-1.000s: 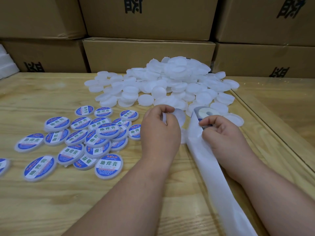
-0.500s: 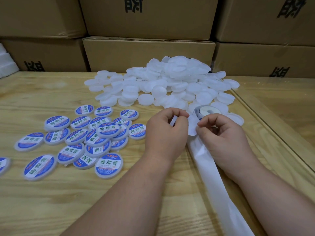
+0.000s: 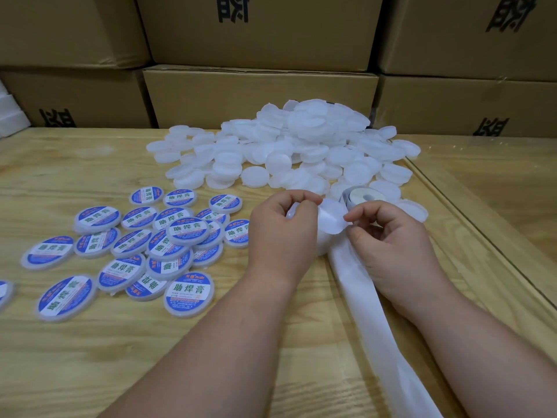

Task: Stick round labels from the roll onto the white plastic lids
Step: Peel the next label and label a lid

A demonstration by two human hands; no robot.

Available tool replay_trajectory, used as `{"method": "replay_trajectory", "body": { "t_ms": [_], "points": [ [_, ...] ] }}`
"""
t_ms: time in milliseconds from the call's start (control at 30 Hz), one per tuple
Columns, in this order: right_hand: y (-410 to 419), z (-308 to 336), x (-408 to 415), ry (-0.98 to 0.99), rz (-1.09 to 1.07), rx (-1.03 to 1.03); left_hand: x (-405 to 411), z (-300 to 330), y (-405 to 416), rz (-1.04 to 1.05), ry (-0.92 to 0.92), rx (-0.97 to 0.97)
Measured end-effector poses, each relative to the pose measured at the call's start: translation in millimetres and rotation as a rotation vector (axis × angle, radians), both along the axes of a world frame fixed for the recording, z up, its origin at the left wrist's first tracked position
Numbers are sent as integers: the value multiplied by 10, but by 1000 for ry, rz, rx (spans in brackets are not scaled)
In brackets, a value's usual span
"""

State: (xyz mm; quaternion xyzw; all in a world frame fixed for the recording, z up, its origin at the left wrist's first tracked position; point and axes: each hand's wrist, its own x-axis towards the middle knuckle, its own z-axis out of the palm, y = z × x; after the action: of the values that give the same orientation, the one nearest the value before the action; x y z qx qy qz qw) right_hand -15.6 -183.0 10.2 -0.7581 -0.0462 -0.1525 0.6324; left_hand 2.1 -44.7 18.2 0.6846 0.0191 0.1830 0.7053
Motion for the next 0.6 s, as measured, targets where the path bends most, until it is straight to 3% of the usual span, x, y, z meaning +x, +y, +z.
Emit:
{"method": "replay_trajectory", "body": {
  "t_ms": [400, 600],
  "points": [
    [17, 21, -15, -27, -23, 37, 3, -3, 5, -18, 14, -17],
    [-20, 56, -22, 5, -45, 96, -25, 17, 21, -100, -104, -133]
  ]
}}
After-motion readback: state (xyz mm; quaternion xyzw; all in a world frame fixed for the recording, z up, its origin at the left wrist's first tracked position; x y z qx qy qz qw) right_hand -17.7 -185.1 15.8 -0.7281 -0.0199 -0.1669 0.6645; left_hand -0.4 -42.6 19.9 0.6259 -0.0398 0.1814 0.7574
